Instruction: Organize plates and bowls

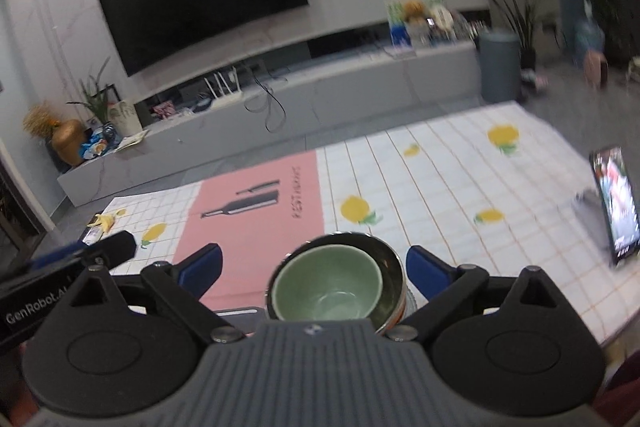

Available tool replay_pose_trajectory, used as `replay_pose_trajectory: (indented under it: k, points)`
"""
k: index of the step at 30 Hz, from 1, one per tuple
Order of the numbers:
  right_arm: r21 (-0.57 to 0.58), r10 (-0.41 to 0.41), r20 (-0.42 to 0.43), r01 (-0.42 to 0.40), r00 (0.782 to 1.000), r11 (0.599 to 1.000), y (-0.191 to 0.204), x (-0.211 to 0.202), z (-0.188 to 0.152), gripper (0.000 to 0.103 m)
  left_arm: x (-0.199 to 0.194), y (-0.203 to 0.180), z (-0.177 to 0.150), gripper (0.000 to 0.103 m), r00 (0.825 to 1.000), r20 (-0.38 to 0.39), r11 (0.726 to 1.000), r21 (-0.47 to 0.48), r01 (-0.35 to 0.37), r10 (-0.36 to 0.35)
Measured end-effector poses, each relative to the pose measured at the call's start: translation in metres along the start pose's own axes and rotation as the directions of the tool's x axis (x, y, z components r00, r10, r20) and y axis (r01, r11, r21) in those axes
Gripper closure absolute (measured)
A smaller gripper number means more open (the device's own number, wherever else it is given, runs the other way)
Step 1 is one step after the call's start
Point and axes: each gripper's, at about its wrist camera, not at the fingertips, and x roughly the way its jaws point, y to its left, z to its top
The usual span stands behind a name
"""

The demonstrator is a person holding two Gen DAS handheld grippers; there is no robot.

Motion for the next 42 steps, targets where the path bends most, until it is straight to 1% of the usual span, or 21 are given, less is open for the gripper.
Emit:
replay_pose_trajectory:
  k: [4,6,8,10,11,13,15,17,19,23,25,29,34,36,38,42]
  points:
    - [-0.055,0.003,0.047,0.0,0.999,0.998,0.011,-0.016,-0.012,0.006,-0.016,-0.001,-0.011,0.029,0.998,0.046,0.996,0.072,-0.055,0.051]
    - [-0.084,0.009,0.062,-0.004,0.998,0.996,0.017,-0.024,-0.019,0.006,-0.022,0.001,-0.017,0.029,0.993,0.074,0.991,0.093,-0.094,0.087]
    - [-0.122,0.016,0.086,-0.006,0.996,0.992,0.024,-0.031,-0.026,0.006,-0.025,0.001,-0.023,0.029,0.99,0.085,0.987,0.105,-0.118,0.109]
    - [-0.157,0.02,0.113,-0.002,0.993,0.988,0.029,-0.04,-0.035,0.006,-0.028,0.006,-0.029,0.028,0.989,0.084,0.986,0.099,-0.132,0.124]
    - [-0.178,0.025,0.129,-0.001,0.991,0.984,0.031,-0.044,-0.04,0.005,-0.03,0.007,-0.032,0.024,0.989,0.079,0.986,0.097,-0.134,0.127]
    - [-0.225,0.026,0.159,0.011,0.987,0.974,0.036,-0.052,-0.051,0.003,-0.032,0.011,-0.039,0.024,0.99,0.061,0.985,0.104,-0.135,0.129]
    - [-0.264,0.019,0.187,0.031,0.982,0.964,0.04,-0.058,-0.062,0.003,-0.031,0.012,-0.046,0.023,0.984,0.049,0.977,0.12,-0.175,0.171]
    - [-0.282,0.005,0.198,0.052,0.98,0.958,0.042,-0.061,-0.074,0.003,-0.03,0.016,-0.054,0.021,0.977,0.028,0.967,0.14,-0.215,0.213]
    - [-0.291,0.004,0.182,0.05,0.983,0.955,0.043,-0.06,-0.084,0.003,-0.029,0.02,-0.062,0.021,0.975,-0.005,0.967,0.13,-0.221,0.224]
    - [-0.298,0.0,0.132,0.04,0.991,0.954,0.043,-0.05,-0.105,0.003,-0.019,0.028,-0.078,0.02,0.975,-0.082,0.977,0.077,-0.2,0.206]
    - [-0.306,-0.014,0.104,0.045,0.994,0.951,0.044,-0.043,-0.114,0.003,-0.016,0.034,-0.089,0.02,0.971,-0.112,0.976,0.087,-0.2,0.209]
    - [-0.297,-0.03,0.035,0.039,0.999,0.954,0.041,-0.025,-0.126,0.003,-0.007,0.031,-0.107,0.02,0.966,-0.163,0.978,0.087,-0.187,0.199]
    - [-0.278,-0.083,-0.037,0.069,0.996,0.958,0.034,-0.004,-0.139,0.003,0.004,0.029,-0.125,0.02,0.953,-0.235,0.98,0.098,-0.174,0.193]
    - [-0.27,-0.09,-0.051,0.073,0.995,0.96,0.031,0.0,-0.141,0.003,0.01,0.028,-0.133,0.02,0.947,-0.262,0.982,0.093,-0.164,0.183]
    - [-0.265,-0.089,-0.061,0.07,0.994,0.962,0.029,0.003,-0.141,0.003,0.016,0.028,-0.139,0.02,0.938,-0.291,0.982,0.09,-0.167,0.187]
    - [-0.281,-0.083,-0.067,0.061,0.994,0.958,0.031,0.006,-0.145,0.003,0.015,0.027,-0.144,0.02,0.933,-0.307,0.981,0.091,-0.17,0.19]
